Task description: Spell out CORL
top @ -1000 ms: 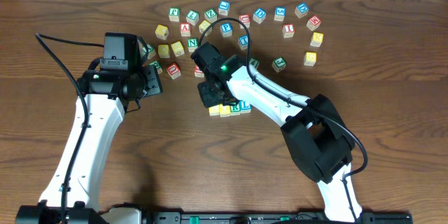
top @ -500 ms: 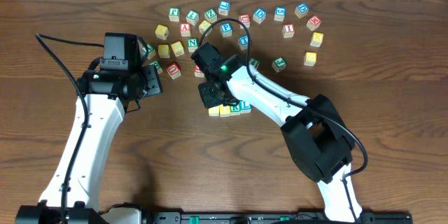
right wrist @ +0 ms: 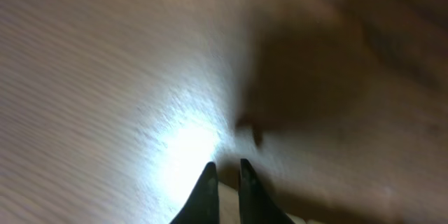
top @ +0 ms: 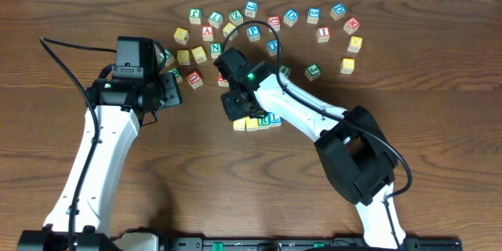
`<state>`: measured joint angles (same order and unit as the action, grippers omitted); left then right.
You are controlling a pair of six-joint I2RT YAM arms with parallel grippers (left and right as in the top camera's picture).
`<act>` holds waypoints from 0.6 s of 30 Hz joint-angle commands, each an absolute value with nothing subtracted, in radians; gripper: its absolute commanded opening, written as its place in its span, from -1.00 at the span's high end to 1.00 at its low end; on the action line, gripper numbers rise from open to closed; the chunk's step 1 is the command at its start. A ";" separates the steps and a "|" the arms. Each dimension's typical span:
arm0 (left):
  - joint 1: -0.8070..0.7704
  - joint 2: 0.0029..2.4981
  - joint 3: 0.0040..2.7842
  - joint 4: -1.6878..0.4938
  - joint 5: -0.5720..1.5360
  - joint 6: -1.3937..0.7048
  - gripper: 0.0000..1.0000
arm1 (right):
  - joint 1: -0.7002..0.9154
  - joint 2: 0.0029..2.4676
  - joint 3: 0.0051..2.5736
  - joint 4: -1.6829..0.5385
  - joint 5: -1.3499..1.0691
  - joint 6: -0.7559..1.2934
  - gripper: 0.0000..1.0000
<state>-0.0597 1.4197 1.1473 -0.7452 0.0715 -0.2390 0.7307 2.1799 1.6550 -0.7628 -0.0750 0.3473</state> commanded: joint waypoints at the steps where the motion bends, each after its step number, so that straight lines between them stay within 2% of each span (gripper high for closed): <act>1: -0.054 1.431 1.151 -0.739 0.055 -0.244 -0.09 | 0.735 2.192 1.678 -0.723 -0.083 0.272 0.84; 6: -0.026 1.429 1.153 -0.728 0.028 -0.249 -0.09 | 0.741 2.192 1.683 -0.706 -0.171 0.234 0.82; 10: 0.065 1.429 1.153 -0.716 0.029 -0.249 -0.09 | 0.754 2.192 1.688 -0.690 -0.195 0.234 0.79; 18: 0.134 1.429 1.152 -0.728 0.029 -0.248 -0.08 | 0.780 2.192 1.701 -0.689 -0.244 0.222 0.66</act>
